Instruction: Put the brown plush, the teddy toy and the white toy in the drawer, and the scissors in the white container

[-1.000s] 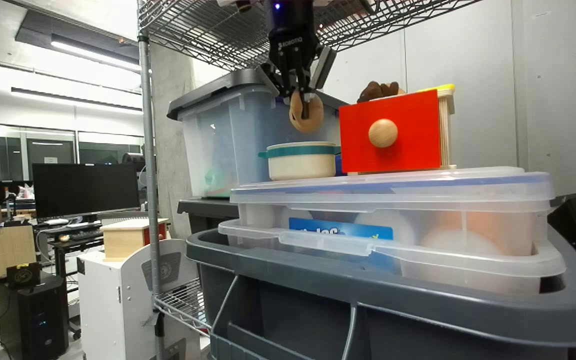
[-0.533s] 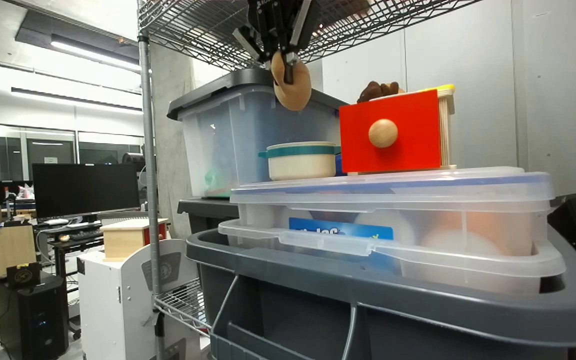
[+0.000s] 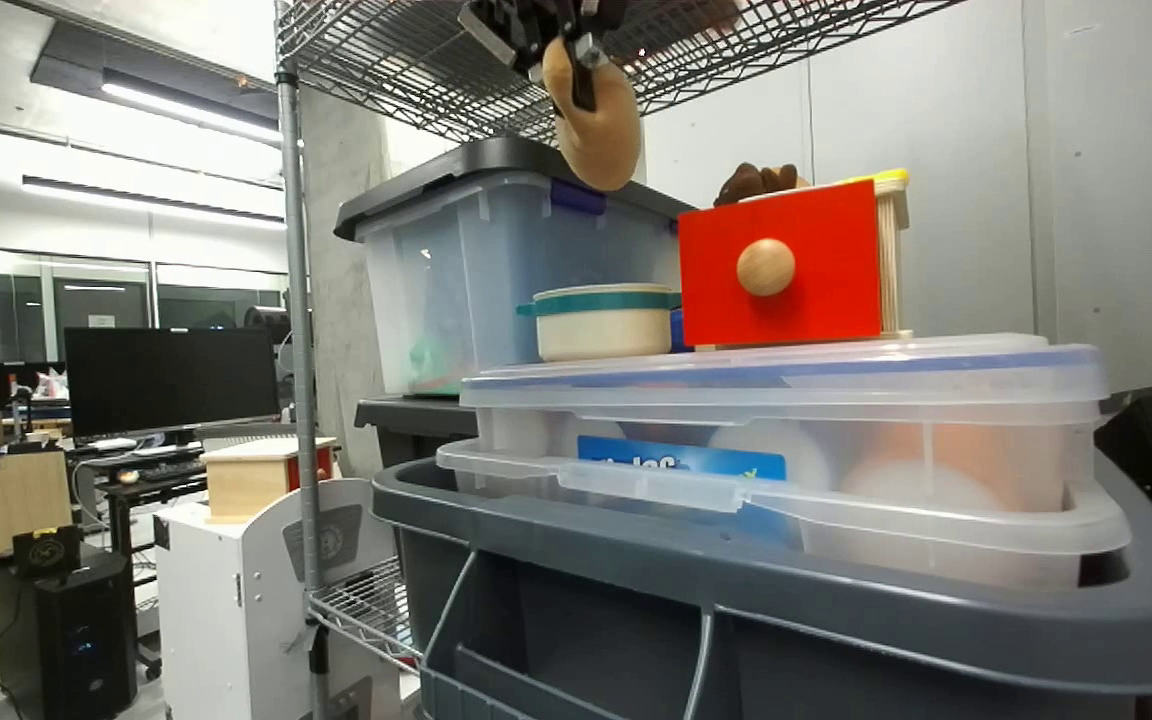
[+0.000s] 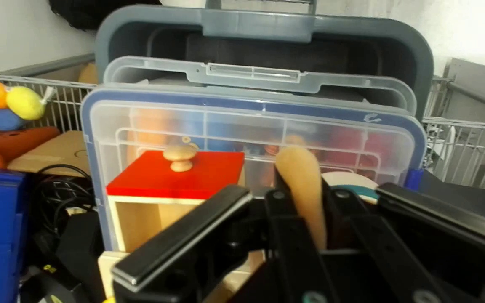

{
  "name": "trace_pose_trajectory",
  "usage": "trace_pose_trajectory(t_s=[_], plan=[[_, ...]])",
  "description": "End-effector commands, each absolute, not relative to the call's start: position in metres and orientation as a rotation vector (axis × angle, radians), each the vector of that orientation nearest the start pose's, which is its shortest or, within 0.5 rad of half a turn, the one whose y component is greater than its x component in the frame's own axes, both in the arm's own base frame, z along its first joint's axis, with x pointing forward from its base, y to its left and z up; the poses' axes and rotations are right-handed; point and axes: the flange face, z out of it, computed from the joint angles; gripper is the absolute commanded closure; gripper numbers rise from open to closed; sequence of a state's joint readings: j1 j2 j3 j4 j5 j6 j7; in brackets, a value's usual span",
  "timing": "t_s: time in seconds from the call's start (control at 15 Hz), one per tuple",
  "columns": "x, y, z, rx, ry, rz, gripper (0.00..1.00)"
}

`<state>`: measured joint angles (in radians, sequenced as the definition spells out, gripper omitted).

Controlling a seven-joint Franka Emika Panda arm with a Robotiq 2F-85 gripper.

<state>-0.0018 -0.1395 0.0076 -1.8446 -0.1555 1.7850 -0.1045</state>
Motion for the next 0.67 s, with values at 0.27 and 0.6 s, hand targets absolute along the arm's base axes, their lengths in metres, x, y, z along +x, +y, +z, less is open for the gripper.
trace_pose_trajectory(t_s=[0.27,0.6], plan=[[0.485,-0.037,0.623,-3.374,-0.026,-0.133,0.97],[0.47,-0.063,0.633,-3.373,0.095,-0.111,0.97]])
